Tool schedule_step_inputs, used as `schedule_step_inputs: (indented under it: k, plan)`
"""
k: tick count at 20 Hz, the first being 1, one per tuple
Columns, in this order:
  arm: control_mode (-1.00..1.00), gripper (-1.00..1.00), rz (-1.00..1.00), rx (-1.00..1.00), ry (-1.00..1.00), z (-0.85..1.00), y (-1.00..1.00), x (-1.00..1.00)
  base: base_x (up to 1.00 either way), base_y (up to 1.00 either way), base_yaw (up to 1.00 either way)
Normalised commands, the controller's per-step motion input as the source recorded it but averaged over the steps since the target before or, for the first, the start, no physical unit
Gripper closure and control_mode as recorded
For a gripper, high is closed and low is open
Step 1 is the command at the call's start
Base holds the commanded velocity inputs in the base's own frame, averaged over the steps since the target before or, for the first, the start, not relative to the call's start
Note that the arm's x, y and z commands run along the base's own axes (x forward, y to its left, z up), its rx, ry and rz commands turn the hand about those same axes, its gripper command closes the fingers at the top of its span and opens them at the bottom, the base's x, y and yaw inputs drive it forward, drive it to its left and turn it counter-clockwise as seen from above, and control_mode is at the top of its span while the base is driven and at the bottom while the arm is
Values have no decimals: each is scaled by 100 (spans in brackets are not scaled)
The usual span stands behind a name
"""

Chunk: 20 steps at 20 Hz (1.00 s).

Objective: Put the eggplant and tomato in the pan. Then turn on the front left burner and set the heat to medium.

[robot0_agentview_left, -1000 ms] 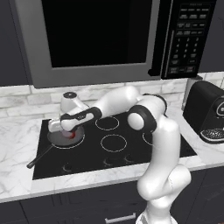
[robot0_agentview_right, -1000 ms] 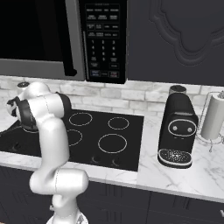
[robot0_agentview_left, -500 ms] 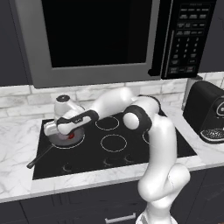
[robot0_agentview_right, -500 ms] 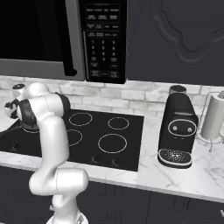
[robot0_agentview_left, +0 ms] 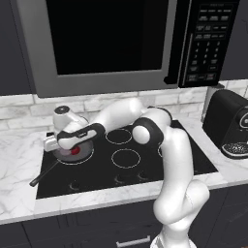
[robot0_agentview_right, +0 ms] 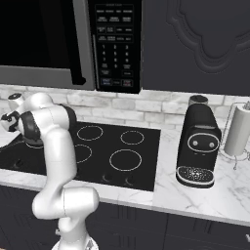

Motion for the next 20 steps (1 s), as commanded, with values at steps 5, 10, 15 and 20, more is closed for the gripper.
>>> schedule_step_inputs:
  k: [5,10,15,20]
  plan:
    - [-100,-100,0,0,0,0,0,0,0,0,0]
    - [-100,-100,0,0,0,0,-1,-1,0,0,0]
    - [-100,-100,0,0,-3,9,-2,-23,0,0,0]
    - [-100,-100,0,0,-6,28,0,-59,0,0,0]
